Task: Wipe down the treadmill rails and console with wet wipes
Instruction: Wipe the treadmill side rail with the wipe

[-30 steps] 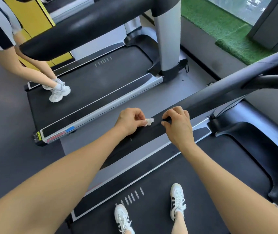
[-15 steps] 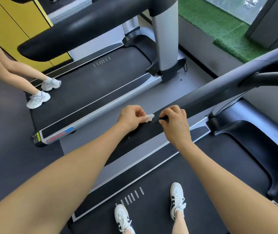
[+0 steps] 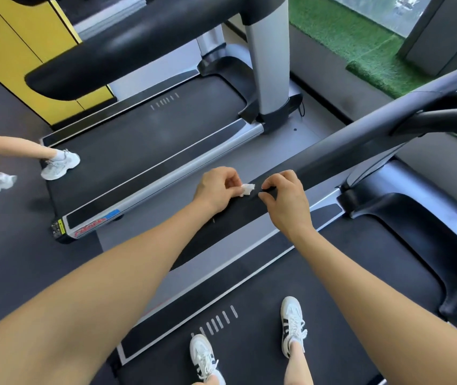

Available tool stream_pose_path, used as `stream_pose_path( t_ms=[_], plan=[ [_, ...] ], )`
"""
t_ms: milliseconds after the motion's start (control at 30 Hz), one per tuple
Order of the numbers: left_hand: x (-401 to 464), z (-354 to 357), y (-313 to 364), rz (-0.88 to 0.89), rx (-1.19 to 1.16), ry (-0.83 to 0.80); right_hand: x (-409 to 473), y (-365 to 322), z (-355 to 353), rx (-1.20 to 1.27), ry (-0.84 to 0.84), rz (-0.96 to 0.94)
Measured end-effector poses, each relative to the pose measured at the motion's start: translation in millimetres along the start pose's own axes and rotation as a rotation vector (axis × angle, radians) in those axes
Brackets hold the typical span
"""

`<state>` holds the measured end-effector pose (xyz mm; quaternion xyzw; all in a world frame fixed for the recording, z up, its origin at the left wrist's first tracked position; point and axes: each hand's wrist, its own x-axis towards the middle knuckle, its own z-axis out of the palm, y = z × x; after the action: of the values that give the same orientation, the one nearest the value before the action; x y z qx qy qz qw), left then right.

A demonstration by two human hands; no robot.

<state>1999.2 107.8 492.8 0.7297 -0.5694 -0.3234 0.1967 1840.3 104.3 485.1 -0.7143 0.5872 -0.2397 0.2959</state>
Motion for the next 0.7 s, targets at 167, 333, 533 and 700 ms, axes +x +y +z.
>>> stream_pose_path(
  t_ms=[167, 333, 533, 700],
  plan=[
    [-75, -24, -59, 0.025, 0.091, 0.034, 0, -2, 2, 0.032, 0.002, 0.031],
    [-68, -14, -49, 0.08, 0.113, 0.106, 2, 2, 2, 0.041, -0.007, 0.021],
    [-25, 15, 8, 0.152, 0.155, 0.113, 3, 1, 3, 0.025, 0.018, 0.035],
    [-56, -7, -26, 0.185, 0.22, 0.082, 3, 0, 1, -0.005, 0.01, 0.012]
  ],
)
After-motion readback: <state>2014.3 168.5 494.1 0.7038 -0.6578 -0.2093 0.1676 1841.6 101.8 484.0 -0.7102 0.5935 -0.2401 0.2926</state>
